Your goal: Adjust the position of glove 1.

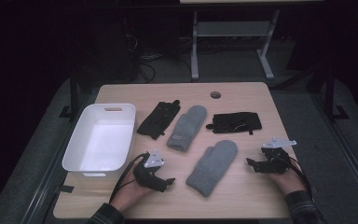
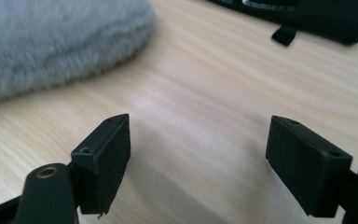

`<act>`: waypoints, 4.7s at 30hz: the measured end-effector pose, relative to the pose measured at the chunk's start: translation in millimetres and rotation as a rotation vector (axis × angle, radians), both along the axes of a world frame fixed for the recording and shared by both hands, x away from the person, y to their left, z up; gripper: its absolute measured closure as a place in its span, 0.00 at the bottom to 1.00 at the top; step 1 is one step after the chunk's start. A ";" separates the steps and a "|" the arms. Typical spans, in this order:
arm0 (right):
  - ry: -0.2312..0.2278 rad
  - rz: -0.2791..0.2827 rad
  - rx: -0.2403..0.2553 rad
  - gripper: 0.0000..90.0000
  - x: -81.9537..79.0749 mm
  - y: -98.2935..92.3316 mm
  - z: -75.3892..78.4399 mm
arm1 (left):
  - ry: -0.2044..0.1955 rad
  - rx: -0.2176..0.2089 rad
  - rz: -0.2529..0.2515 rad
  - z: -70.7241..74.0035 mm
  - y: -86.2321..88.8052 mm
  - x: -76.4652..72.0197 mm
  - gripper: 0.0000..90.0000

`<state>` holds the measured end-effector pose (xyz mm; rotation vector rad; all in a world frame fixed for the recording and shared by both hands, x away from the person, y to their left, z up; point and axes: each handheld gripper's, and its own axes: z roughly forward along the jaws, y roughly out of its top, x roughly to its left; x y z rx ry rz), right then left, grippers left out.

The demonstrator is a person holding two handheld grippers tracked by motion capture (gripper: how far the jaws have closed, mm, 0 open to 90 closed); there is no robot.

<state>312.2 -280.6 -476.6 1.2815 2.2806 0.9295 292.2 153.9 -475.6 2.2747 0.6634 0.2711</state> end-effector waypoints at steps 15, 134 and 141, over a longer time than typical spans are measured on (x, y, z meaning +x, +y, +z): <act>-0.021 -0.033 0.041 0.15 1.4 -9.8 -6.5 | 0.015 -0.015 0.037 20.3 -10.2 8.6 0.15; -0.019 -0.034 0.042 0.15 2.9 -10.4 -6.5 | 0.166 -0.133 -0.001 86.9 -80.4 90.9 0.90; -0.019 -0.034 0.041 0.15 2.9 -10.4 -6.5 | 0.174 -0.142 -0.020 86.6 -90.4 76.3 0.90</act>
